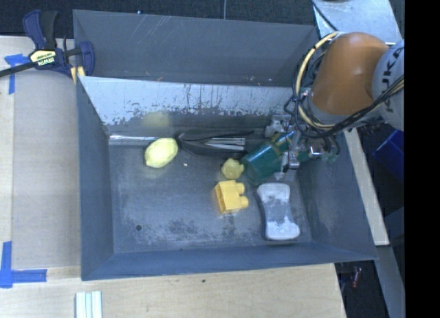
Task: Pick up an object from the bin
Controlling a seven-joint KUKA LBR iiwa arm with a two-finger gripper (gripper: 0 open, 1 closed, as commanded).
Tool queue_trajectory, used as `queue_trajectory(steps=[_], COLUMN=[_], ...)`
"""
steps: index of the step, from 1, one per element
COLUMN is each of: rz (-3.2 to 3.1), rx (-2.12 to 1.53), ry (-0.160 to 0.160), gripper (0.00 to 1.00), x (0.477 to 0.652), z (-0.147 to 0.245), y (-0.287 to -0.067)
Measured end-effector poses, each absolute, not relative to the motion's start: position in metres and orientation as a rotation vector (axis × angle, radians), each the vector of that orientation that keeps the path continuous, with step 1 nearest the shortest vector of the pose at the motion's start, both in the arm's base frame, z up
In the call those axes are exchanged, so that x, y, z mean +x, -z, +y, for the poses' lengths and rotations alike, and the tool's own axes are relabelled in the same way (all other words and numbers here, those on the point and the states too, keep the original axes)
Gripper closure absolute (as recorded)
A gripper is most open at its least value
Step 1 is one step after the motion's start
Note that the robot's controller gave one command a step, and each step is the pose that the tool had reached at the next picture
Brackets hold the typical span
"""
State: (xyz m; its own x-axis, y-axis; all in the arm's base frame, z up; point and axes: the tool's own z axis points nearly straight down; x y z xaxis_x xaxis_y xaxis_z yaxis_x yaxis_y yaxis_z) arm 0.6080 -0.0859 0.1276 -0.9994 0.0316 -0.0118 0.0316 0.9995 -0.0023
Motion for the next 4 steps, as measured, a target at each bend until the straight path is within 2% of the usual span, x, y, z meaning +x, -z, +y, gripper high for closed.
queue_trajectory(steps=[1, 2, 3, 4], rz=[3.09, 3.125, 3.125, 3.13], rx=[-0.5, -0.148, -0.149, -0.149], ry=[-0.002, -0.022, -0.021, -0.019], gripper=[0.0, 1.0, 1.0, 1.0], x=[0.584, 0.627, 0.627, 0.624], z=[-0.086, -0.095, -0.095, -0.095], y=[-0.096, -0.073, -0.073, -0.087])
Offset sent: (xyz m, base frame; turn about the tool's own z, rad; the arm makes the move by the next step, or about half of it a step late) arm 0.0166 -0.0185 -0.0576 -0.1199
